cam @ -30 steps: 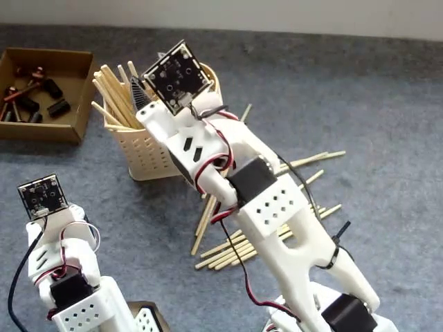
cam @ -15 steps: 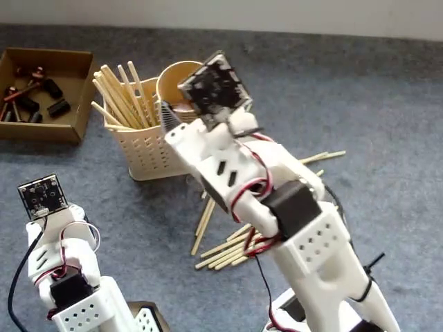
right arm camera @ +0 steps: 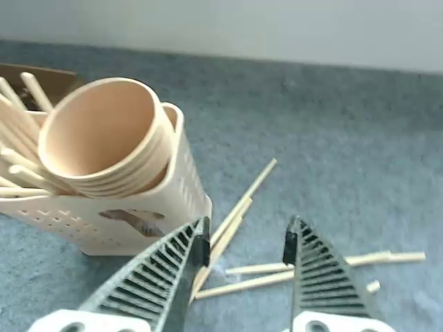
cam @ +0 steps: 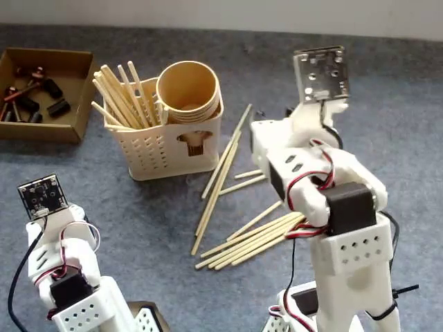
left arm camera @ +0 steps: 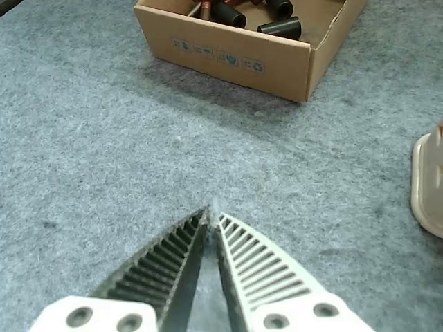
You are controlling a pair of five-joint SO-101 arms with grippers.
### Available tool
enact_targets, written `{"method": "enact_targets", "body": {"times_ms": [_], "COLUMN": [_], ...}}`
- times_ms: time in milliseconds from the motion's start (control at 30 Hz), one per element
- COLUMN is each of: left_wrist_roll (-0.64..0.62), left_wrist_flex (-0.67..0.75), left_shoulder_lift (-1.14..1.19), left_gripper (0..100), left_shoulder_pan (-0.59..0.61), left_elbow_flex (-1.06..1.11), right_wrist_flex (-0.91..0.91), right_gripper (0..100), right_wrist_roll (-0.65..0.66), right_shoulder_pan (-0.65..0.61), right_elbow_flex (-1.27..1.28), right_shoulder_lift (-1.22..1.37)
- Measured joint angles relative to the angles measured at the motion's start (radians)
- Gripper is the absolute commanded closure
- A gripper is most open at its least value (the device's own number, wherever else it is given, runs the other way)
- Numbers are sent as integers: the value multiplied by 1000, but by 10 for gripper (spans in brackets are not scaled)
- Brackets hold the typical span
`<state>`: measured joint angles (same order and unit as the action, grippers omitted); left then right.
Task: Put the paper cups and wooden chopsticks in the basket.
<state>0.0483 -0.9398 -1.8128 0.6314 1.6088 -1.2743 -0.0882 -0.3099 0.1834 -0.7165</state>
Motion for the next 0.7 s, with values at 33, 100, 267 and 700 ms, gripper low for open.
{"method": "enact_targets", "body": {"times_ms": [33, 100, 267, 700], "left_wrist_roll": [0, 0, 0, 0], "left_wrist_flex": [0, 0, 0, 0], "left_shoulder_lift": [0, 0, 0, 0], "left_gripper": [986, 986, 986, 986], "left_shoulder_pan": [0, 0, 0, 0], "left_elbow_flex": [0, 0, 0, 0], "right_wrist_flex": [-29, -72, -101, -69], "right_gripper": [818, 818, 818, 818], "right_wrist_roll": [-18, -57, -163, -328], "right_shoulder_pan": [23, 66, 203, 293], "right_elbow_flex": [0, 0, 0, -3], "right_shoulder_lift": [14, 49, 204, 704]}}
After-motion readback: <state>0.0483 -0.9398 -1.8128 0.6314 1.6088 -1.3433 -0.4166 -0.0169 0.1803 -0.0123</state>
